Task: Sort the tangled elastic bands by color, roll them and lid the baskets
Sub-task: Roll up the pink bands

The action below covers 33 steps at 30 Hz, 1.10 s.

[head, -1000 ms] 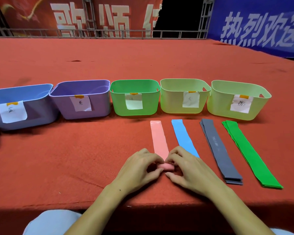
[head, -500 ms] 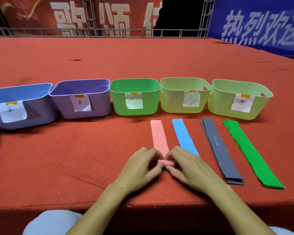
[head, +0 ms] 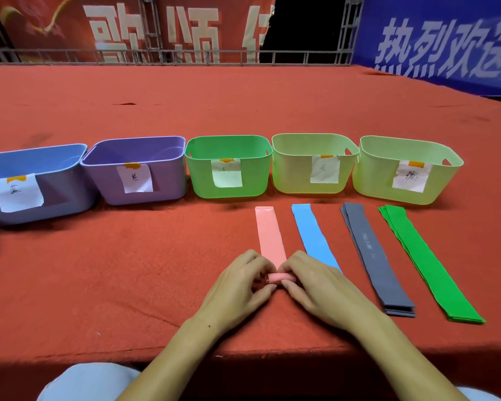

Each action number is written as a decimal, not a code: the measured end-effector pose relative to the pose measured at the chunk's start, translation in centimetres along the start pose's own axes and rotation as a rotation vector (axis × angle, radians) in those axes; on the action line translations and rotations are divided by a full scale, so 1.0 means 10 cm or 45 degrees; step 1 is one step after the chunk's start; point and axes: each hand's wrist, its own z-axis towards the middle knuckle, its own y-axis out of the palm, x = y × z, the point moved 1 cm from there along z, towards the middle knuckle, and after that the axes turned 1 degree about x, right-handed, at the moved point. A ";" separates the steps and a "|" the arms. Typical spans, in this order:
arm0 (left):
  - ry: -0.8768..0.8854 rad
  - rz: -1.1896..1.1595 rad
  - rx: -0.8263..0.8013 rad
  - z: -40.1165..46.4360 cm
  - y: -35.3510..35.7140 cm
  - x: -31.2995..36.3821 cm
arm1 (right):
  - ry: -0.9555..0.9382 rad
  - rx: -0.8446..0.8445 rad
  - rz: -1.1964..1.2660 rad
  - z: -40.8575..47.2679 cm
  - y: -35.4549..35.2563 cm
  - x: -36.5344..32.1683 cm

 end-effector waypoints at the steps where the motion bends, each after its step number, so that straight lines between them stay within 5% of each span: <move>1: 0.008 0.004 0.013 0.01 0.00 0.00 | 0.005 -0.004 -0.016 0.00 0.00 0.00; 33: -0.017 0.067 0.072 0.08 -0.02 -0.14 | 0.167 -0.060 0.014 0.15 0.10 -0.04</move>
